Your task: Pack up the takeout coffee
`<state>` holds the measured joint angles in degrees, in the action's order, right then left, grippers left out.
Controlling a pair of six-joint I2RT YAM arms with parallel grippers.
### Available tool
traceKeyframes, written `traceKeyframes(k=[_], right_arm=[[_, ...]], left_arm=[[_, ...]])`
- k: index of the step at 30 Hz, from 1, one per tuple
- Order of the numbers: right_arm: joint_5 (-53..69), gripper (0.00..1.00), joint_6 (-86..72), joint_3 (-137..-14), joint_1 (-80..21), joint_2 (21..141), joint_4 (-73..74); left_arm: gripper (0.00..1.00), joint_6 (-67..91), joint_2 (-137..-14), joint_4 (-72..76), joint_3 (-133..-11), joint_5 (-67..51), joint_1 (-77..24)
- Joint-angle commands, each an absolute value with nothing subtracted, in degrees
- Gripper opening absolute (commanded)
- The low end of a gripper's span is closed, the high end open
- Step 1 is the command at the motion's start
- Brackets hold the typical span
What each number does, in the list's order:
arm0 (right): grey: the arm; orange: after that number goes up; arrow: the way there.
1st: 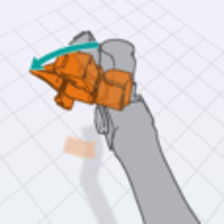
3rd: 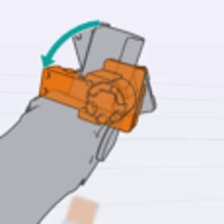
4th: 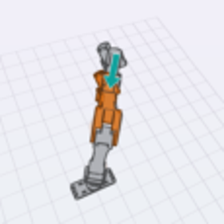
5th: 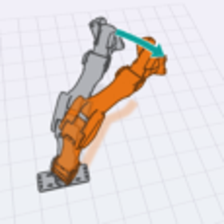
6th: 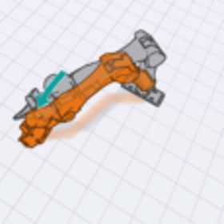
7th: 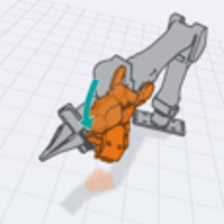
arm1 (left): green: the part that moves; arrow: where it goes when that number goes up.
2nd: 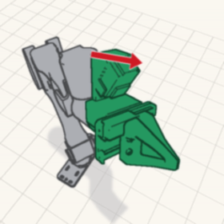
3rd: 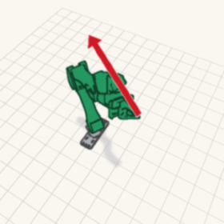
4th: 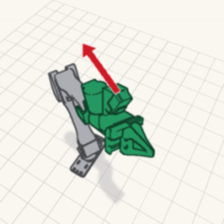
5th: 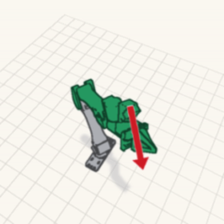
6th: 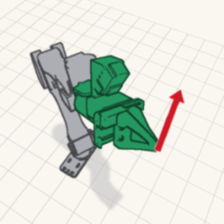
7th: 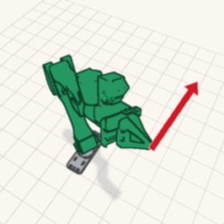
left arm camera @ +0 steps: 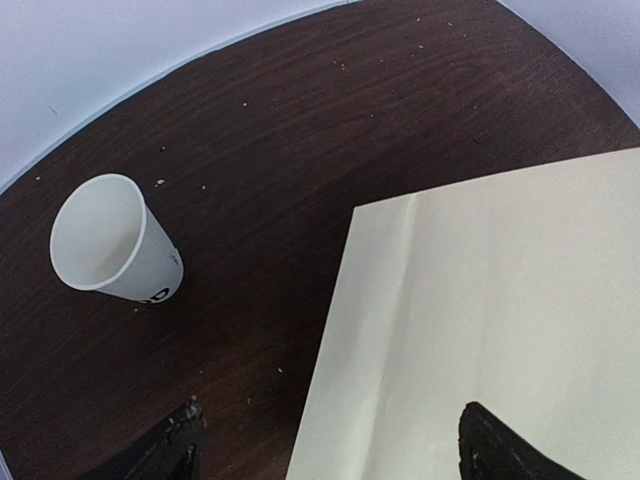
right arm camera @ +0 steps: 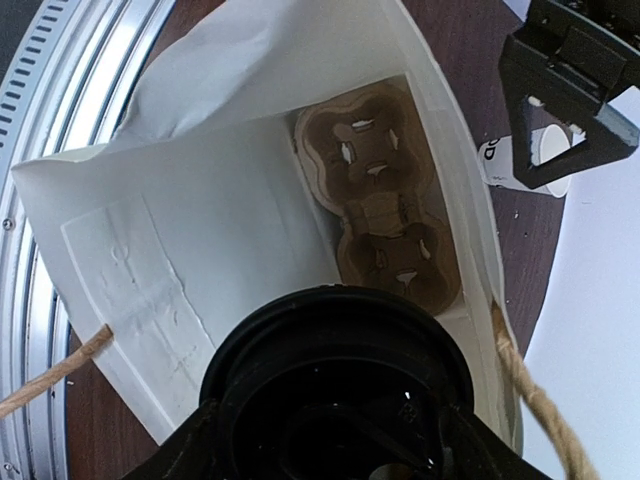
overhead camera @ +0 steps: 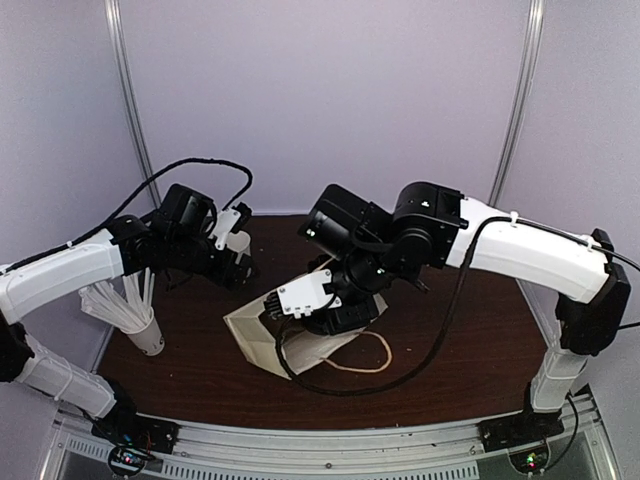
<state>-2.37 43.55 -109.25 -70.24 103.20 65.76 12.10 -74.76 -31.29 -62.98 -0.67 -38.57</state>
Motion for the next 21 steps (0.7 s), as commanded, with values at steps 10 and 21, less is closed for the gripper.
traceKeyframes(k=[10,21], right_arm=[[-6.2,0.56,43.8,-106.4,-67.0,106.4,50.7],[-3.7,0.55,42.0,-102.3,-63.2,108.6,42.7]], left_arm=[[0.89,9.8,-74.1,-31.7,-63.3,0.8,-37.3],[0.89,9.1,-73.0,-31.7,-62.9,0.0,-36.3]])
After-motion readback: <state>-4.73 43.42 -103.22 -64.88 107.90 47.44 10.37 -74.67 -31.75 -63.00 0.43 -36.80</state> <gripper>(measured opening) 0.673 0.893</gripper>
